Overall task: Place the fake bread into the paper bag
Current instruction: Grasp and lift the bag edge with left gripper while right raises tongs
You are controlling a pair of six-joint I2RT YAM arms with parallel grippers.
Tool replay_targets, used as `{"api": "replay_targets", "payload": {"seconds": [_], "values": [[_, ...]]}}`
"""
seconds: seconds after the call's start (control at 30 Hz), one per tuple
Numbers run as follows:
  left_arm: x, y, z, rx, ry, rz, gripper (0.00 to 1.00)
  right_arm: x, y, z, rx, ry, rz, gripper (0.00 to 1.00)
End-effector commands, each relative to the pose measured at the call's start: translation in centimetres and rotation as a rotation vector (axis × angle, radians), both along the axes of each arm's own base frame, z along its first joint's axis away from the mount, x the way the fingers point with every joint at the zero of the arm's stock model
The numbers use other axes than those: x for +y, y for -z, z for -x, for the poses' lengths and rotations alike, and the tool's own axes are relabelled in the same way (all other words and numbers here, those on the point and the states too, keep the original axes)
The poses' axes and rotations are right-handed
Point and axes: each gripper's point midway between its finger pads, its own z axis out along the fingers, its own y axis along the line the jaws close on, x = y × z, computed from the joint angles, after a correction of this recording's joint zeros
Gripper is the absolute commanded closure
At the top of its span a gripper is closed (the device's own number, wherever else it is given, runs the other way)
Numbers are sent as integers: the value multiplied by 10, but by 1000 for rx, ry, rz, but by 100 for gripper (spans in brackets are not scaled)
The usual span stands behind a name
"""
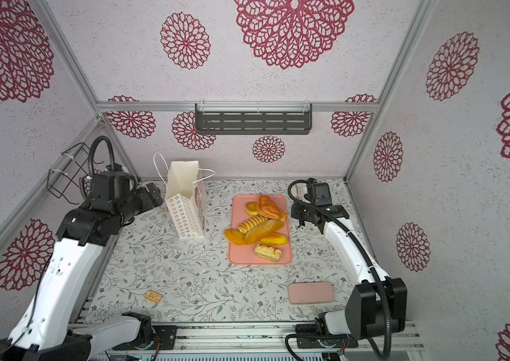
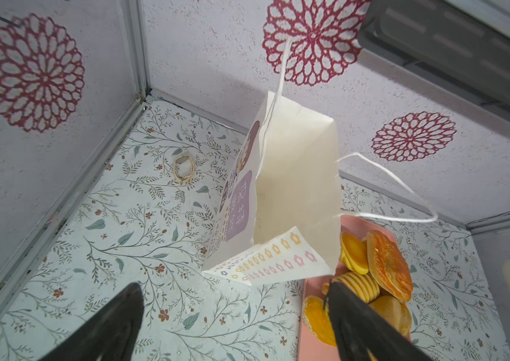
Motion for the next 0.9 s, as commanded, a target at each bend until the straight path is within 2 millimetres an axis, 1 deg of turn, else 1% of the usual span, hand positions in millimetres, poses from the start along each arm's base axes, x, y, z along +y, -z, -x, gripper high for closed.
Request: {"api": "replay_targets", "payload": {"seconds": [0.0,0.1,0.2,0.33,0.47,0.53,0.6,0.73,0.87], "values": [[-4,14,-23,71,70,-11,9,13,-43,19,-85,-58,-22,76],[0,23,-45,108,62,-35,12,19,-48,33,-86,-86,-8,75],[4,33,-63,131,48,-62,13,19,-47,46,-74,-100,8,75],[2,51,-81,171,50,-63,22,19,-43,59,-60,-119,14,73],[0,63,-90,194,51,-58,40,20,-41,68,-45,-140,12,73],[-1,66,-92,196,55,-51,51,19,-38,71,-33,-139,14,73],[-2,69,-91,201,56,-47,65,19,-33,74,-19,-138,17,73],[-2,71,-84,209,60,-45,86,20,-24,75,7,-145,19,73],[-1,65,-72,197,68,-43,99,20,-21,73,11,-145,20,72]]}}
